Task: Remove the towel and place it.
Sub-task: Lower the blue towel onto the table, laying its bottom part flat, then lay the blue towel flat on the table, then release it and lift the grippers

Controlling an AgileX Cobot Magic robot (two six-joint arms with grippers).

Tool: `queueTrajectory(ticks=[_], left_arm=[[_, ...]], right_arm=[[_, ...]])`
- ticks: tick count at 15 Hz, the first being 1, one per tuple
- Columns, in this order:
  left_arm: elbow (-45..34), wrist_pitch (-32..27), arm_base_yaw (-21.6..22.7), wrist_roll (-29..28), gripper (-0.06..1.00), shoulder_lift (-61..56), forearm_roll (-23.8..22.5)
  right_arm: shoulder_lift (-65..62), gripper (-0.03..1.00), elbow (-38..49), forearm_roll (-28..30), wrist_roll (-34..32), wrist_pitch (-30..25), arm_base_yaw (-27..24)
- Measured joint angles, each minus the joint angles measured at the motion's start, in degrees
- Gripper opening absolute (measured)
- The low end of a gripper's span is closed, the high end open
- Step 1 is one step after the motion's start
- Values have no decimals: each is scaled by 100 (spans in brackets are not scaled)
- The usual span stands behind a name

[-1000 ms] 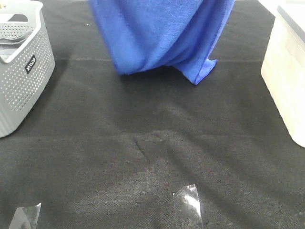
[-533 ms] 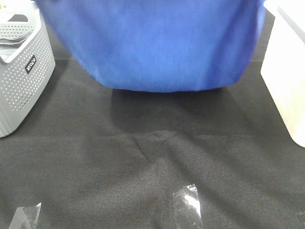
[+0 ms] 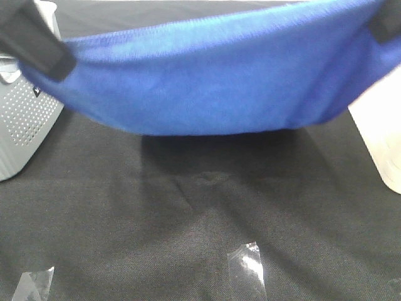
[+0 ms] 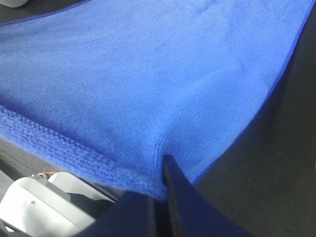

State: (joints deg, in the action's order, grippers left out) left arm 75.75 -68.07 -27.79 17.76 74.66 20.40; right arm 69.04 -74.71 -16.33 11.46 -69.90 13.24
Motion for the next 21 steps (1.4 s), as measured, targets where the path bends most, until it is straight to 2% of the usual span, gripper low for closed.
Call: queueTrajectory(ticks=[6, 11, 14, 18, 21], left_arm=[[-1197, 138, -6, -241, 0, -596, 367], [-2240, 235, -6, -275, 0, -607, 1066], [-2475, 252, -6, -378, 0, -762, 1152], [-2550, 229, -6, -733, 0, -1702, 1203], [-2934, 223, -6, -791, 0, -2057, 1387]], right_arm=[[-859, 0, 825, -275, -69, -17, 6], [-1203, 0, 1656, -327, -143, -46, 6], [-1409, 0, 1874, -447, -350, -46, 6], [-1977, 0, 2051, -728, -498, -46, 6], [-2269, 0, 2595, -865, -544, -40, 6]])
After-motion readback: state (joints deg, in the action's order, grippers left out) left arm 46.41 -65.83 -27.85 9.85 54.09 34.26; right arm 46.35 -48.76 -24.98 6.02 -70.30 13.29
